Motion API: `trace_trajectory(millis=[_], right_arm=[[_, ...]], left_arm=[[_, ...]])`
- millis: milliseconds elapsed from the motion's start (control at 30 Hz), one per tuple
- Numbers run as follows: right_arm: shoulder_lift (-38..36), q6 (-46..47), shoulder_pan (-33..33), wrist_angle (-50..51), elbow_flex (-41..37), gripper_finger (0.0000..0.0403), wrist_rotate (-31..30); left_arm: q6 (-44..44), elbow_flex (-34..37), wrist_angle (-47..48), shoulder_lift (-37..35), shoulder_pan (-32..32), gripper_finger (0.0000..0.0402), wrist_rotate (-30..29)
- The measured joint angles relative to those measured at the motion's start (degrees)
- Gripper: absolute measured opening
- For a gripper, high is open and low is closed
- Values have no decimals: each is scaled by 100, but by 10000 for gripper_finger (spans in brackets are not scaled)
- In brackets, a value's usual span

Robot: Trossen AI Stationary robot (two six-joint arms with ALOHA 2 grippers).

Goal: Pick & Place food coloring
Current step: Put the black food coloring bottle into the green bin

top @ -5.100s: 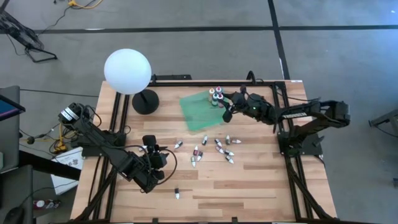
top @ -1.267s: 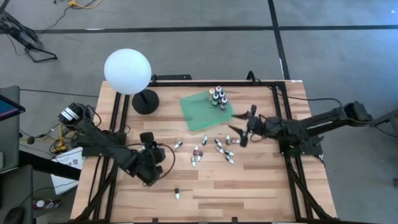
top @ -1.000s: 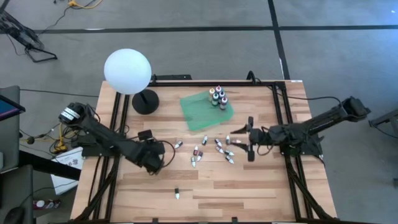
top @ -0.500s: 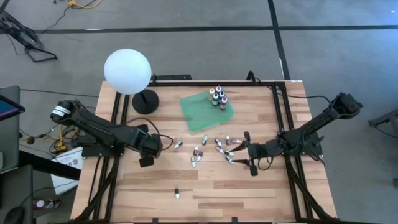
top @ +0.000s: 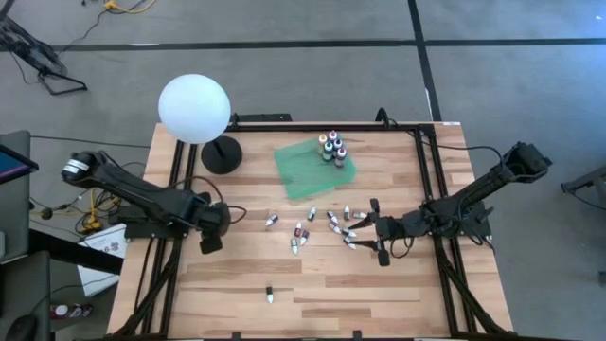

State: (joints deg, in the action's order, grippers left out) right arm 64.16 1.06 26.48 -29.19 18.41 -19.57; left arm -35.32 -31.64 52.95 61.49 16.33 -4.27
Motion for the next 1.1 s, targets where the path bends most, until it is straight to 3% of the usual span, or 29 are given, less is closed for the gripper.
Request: trace_trajectory(millis=[267, 1100], right_arm=[[0, -23, 0, -97, 0, 173, -2], [-2, -105, 0, -130, 0, 164, 0]], left_arm=[[-148, 483, -256, -292, -18, 134, -88], [-449, 736, -798, -286, -30, 134, -359]])
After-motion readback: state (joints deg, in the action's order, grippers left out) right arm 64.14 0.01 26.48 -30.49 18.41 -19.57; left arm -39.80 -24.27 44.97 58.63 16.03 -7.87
